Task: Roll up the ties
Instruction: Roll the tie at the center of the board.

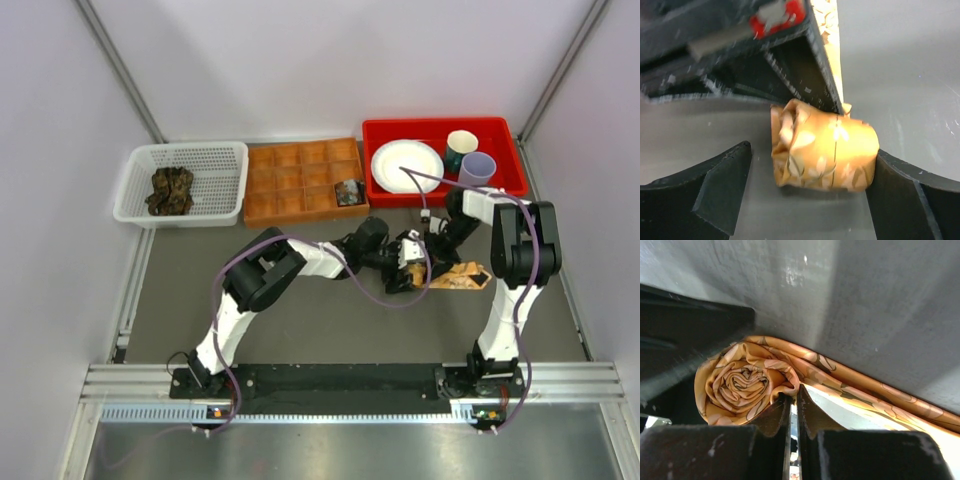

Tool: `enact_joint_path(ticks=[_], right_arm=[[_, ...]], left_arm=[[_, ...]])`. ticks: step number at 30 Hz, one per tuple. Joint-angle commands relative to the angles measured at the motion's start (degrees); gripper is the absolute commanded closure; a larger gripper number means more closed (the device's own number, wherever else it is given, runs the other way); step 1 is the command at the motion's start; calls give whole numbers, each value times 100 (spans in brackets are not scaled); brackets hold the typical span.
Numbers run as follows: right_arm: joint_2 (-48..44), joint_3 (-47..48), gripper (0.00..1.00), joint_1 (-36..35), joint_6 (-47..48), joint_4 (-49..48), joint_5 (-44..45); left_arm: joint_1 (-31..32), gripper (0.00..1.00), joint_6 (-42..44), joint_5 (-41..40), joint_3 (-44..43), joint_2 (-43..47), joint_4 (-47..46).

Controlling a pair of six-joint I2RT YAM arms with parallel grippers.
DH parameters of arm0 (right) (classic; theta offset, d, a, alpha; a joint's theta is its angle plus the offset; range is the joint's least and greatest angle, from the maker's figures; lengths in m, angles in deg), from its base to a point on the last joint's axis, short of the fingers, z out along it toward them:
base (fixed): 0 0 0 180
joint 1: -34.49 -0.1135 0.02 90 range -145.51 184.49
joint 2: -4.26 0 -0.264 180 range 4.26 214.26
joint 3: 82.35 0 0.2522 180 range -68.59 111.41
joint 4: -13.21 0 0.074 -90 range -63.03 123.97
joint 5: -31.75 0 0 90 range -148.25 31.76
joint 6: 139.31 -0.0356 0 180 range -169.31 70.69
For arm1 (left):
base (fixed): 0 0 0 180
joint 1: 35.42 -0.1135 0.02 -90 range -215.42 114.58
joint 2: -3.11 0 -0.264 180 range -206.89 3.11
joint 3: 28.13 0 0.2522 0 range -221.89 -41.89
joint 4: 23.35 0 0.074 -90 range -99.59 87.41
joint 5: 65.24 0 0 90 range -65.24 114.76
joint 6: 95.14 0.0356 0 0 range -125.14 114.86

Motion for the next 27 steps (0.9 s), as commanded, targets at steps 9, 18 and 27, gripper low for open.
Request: enact_joint_path(ticks=[9, 18, 27], right_arm=[[275, 286, 100, -78, 273, -212, 264], [327, 549, 100, -113, 352, -2, -88], [-15, 1304, 73, 264, 897, 912, -835]], left_arm=[[224, 20, 1194, -404, -771, -305, 2369], [215, 62, 1590, -157, -1203, -420, 3468], [31, 94, 466, -307, -422, -218, 3505]])
